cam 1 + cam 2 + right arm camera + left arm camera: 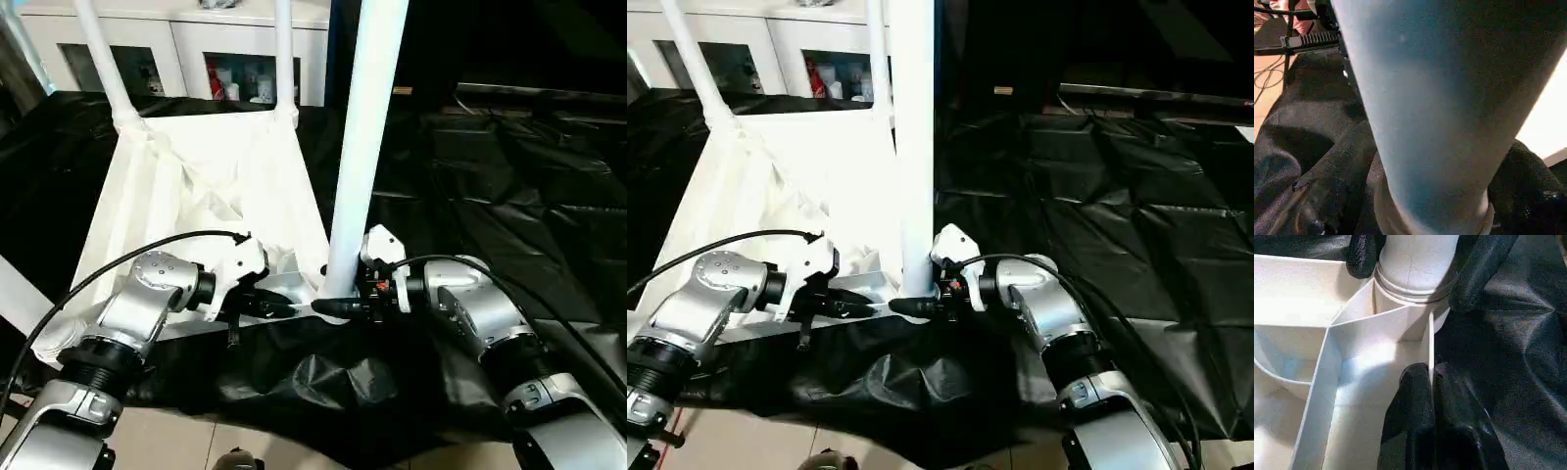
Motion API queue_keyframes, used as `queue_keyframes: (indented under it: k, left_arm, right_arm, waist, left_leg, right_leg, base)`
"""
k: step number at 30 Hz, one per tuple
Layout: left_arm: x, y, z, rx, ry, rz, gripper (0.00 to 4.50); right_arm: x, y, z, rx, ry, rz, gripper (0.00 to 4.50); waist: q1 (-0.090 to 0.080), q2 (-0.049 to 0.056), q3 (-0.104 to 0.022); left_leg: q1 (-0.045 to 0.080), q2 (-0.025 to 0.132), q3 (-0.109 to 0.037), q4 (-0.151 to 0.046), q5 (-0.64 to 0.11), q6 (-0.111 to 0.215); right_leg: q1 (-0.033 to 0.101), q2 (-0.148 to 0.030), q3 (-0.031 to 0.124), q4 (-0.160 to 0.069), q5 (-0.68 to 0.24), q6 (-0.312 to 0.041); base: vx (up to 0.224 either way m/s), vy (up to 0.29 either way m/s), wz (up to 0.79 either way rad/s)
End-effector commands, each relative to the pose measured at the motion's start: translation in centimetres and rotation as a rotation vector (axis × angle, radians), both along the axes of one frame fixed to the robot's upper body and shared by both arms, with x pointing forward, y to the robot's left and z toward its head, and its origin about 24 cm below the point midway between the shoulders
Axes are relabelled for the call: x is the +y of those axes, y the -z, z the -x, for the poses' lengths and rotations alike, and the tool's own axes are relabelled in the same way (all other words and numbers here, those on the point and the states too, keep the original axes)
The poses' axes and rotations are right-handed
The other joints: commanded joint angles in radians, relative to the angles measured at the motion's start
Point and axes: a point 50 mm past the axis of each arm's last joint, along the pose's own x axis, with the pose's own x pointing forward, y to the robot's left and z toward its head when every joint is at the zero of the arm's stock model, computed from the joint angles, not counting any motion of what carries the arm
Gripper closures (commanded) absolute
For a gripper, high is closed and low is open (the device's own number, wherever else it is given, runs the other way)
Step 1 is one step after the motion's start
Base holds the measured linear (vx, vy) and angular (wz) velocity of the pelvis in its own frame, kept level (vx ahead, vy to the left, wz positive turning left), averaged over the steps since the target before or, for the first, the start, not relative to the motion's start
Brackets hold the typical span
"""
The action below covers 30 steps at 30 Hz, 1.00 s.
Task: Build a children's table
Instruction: Rotate leg to tighten
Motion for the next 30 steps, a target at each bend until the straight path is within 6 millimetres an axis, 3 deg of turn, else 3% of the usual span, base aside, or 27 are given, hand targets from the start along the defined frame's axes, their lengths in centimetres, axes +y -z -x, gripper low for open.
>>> queue_keyframes:
  k: [1,2,5,9,13,19,20,22,24,25,26,30]
  left_arm:
    - [-1.7,-1.5,0.1,-0.055,0.098,0.062,4.5]
    - [-2.1,-1.6,-0.7,-0.071,0.026,0.079,4.5]
    - [-2.4,-1.7,-1.3,-0.084,-0.032,0.092,4.5]
    - [-3.4,-2.0,-2.9,-0.116,-0.183,0.106,4.5]
    - [-4.4,-2.2,-4.2,-0.148,-0.315,0.112,4.5]
    - [-5.4,-2.6,-5.3,-0.196,-0.418,0.116,4.5]
    - [-5.6,-2.6,-5.4,-0.204,-0.422,0.112,4.5]
    - [-5.9,-2.6,-5.3,-0.212,-0.402,0.114,4.5]
    - [-5.8,-2.6,-5.2,-0.214,-0.386,0.116,4.5]
    - [-5.8,-2.6,-5.2,-0.214,-0.384,0.117,4.5]
    - [-5.6,-2.5,-5.0,-0.216,-0.359,0.118,4.5]
    - [-5.1,-2.3,-4.4,-0.206,-0.294,0.12,4.5]
  right_arm:
    - [0.8,0.1,0.6,0.014,-0.059,-0.01,1.23]
    - [1.4,0.7,0.5,0.042,0.017,-0.035,1.34]
    - [1.8,1.1,0.2,0.05,0.101,-0.046,1.6]
    - [2.7,1.6,-1.6,0.054,0.418,-0.07,1.87]
    - [3.8,1.7,-2.6,0.085,0.625,-0.115,2.06]
    - [5.7,1.4,-2.6,0.027,0.645,-0.11,2.08]
    - [6.2,1.3,-2.5,0.023,0.629,-0.113,1.54]
    - [6.5,1.1,-2.5,0.05,0.617,-0.149,1.48]
    - [6.3,1.0,-2.6,0.036,0.608,-0.142,1.34]
    - [6.2,1.0,-2.6,0.023,0.605,-0.131,1.34]
    - [5.8,0.9,-2.7,0.006,0.589,-0.122,1.04]
    - [4.7,0.5,-2.6,-0.015,0.496,-0.117,0.99]
  waist:
    - [-0.003,0.003,-0.072]
    - [-0.003,0.008,-0.073]
    - [-0.006,0.004,-0.072]
    - [-0.019,0.001,-0.068]
    - [-0.034,-0.001,-0.071]
    - [-0.032,0.0,-0.08]
    - [-0.031,0.0,-0.079]
    - [-0.034,-0.001,-0.075]
    - [-0.037,-0.002,-0.074]
    - [-0.036,-0.001,-0.074]
    - [-0.037,-0.001,-0.074]
    - [-0.038,-0.001,-0.076]
  left_leg:
    - [0.016,0.021,-0.009,-0.064,-0.26,0.013]
    - [0.017,0.021,-0.009,-0.063,-0.26,0.012]
    - [0.015,0.019,-0.008,-0.064,-0.26,0.005]
    - [0.02,0.015,-0.013,-0.069,-0.299,-0.026]
    - [0.013,0.012,-0.014,-0.067,-0.271,-0.027]
    - [0.011,0.01,-0.007,-0.058,-0.192,0.013]
    - [0.011,0.009,-0.007,-0.058,-0.187,0.02]
    - [0.008,0.009,-0.008,-0.06,-0.206,0.023]
    - [0.013,0.011,-0.009,-0.062,-0.236,0.019]
    - [0.014,0.012,-0.009,-0.062,-0.237,0.018]
    - [0.013,0.013,-0.01,-0.062,-0.236,0.016]
    - [0.012,0.012,-0.009,-0.061,-0.224,0.028]
  right_leg:
    - [0.049,-0.052,0.034,-0.067,-0.227,-0.206]
    - [0.049,-0.052,0.034,-0.066,-0.222,-0.207]
    - [0.049,-0.052,0.034,-0.066,-0.219,-0.209]
    - [0.044,-0.056,0.036,-0.078,-0.335,-0.177]
    - [0.05,-0.055,0.036,-0.076,-0.302,-0.174]
    - [0.055,-0.05,0.034,-0.063,-0.135,-0.208]
    - [0.056,-0.049,0.034,-0.062,-0.125,-0.213]
    - [0.059,-0.051,0.033,-0.065,-0.148,-0.208]
    - [0.056,-0.053,0.033,-0.072,-0.21,-0.2]
    - [0.055,-0.053,0.034,-0.072,-0.213,-0.2]
    - [0.055,-0.052,0.034,-0.072,-0.21,-0.2]
    - [0.058,-0.051,0.034,-0.067,-0.166,-0.211]
  base:
    - [0.0,0.0,0.0]
    - [0.0,0.0,0.0]
    - [0.0,0.0,0.0]
    - [0.0,0.0,0.0]
    - [0.0,0.0,0.0]
    - [0.0,0.0,0.0]
    - [0.0,0.0,0.0]
    - [0.0,0.0,0.0]
    - [0.0,0.0,0.0]
    - [0.0,0.0,0.0]
    - [0.0,0.0,0.0]
    - [0.0,0.0,0.0]
